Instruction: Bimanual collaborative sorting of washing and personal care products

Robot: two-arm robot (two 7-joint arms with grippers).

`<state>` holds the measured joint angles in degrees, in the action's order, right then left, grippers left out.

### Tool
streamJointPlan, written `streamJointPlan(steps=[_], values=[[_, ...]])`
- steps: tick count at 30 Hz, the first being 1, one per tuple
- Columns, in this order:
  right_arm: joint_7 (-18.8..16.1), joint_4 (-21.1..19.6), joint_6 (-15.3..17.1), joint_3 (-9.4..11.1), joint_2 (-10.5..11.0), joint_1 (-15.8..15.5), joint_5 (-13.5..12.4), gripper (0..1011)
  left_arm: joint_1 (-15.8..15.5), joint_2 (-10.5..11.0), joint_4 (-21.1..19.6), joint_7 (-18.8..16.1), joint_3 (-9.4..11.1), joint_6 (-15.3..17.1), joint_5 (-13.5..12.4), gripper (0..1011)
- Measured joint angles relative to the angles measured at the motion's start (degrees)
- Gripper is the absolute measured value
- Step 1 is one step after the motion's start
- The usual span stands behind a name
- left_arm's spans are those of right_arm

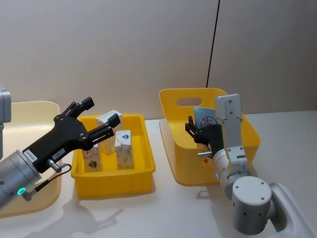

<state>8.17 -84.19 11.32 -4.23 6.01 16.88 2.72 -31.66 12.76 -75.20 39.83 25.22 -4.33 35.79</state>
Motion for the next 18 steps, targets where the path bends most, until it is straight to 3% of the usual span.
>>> streamJointPlan(steps=[18], values=[[-1.54, -4.82, -2.24, 0.47, 0.25, -2.18, 0.05, 1001, 0.00, 0.00, 0.00, 0.00, 0.00, 0.00, 0.00, 999]])
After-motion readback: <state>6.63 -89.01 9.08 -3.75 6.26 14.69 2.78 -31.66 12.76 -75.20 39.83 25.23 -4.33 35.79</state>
